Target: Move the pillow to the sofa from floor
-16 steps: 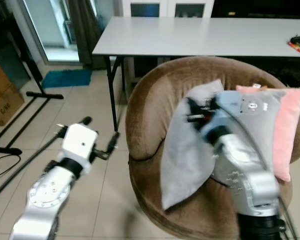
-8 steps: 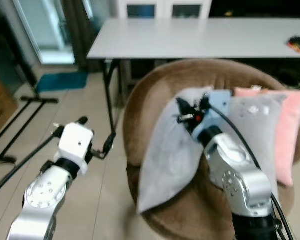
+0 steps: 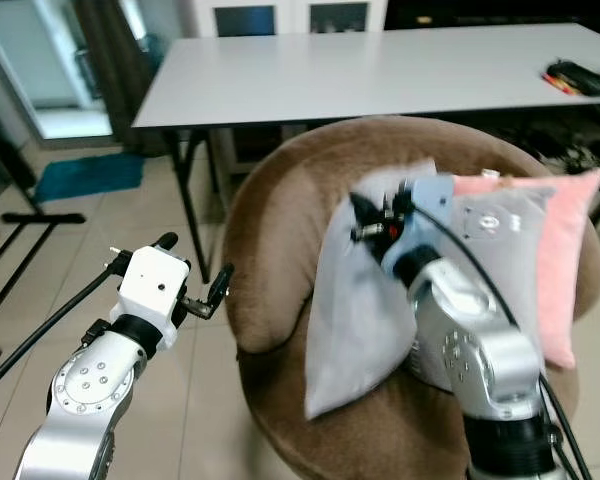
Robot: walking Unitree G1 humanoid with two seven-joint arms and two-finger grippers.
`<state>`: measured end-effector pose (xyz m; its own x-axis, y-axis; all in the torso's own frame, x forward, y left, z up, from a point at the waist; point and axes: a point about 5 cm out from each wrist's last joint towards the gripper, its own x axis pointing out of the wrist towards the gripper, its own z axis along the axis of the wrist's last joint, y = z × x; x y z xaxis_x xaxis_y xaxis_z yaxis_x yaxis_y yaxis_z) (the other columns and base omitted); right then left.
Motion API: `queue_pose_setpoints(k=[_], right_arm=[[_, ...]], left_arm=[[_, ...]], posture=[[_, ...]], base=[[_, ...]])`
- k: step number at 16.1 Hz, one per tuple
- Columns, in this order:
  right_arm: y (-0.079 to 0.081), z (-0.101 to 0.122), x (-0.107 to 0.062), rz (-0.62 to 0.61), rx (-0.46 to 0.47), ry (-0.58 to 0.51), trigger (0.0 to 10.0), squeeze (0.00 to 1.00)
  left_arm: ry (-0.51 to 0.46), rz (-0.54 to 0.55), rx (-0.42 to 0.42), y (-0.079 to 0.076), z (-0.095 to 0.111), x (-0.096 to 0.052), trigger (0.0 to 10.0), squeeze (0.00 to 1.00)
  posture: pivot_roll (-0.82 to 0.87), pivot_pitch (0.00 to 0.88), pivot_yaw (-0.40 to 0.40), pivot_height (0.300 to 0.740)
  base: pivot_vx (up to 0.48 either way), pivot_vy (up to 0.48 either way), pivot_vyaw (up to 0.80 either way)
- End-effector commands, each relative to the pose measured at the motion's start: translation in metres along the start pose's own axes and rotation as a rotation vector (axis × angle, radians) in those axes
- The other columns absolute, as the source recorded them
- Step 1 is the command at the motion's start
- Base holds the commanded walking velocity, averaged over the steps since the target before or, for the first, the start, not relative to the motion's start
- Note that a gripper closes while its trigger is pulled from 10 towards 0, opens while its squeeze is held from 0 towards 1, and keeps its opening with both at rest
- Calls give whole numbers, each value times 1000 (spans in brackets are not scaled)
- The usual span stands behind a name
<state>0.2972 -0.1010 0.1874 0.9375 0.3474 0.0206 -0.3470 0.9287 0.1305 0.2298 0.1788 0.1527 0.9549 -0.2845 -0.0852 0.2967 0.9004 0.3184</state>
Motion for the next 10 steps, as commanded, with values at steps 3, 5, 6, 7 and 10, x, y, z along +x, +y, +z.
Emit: queue_pose_setpoints(k=[3, 5, 6, 7, 10], right_arm=[[-8, 9, 22, -50, -26, -33, 10000, 0], [-12, 8, 34, -71, -60, -24, 10000, 0], [-18, 8, 44, -95, -104, -15, 10000, 0], [-29, 8, 58, -139, -161, 0, 10000, 0], [-46, 16, 80, -194, -215, 1, 10000, 0]], left_arm=[[17, -80, 9, -5, -2, -6, 10000, 86], [32, -97, 16, -5, -5, -8, 10000, 86], [41, -108, 23, -5, -6, -10, 10000, 86], [51, -120, 27, -5, -7, -11, 10000, 86], [59, -144, 21, -9, -9, -15, 10000, 90]], posture=[[-5, 28, 20, 740], [-5, 34, 19, 740], [-2, 40, 16, 740], [-2, 48, 13, 740], [-4, 65, -1, 740]], base=[[0, 0, 0], [0, 0, 0], [0, 0, 0], [0, 0, 0], [0, 0, 0]])
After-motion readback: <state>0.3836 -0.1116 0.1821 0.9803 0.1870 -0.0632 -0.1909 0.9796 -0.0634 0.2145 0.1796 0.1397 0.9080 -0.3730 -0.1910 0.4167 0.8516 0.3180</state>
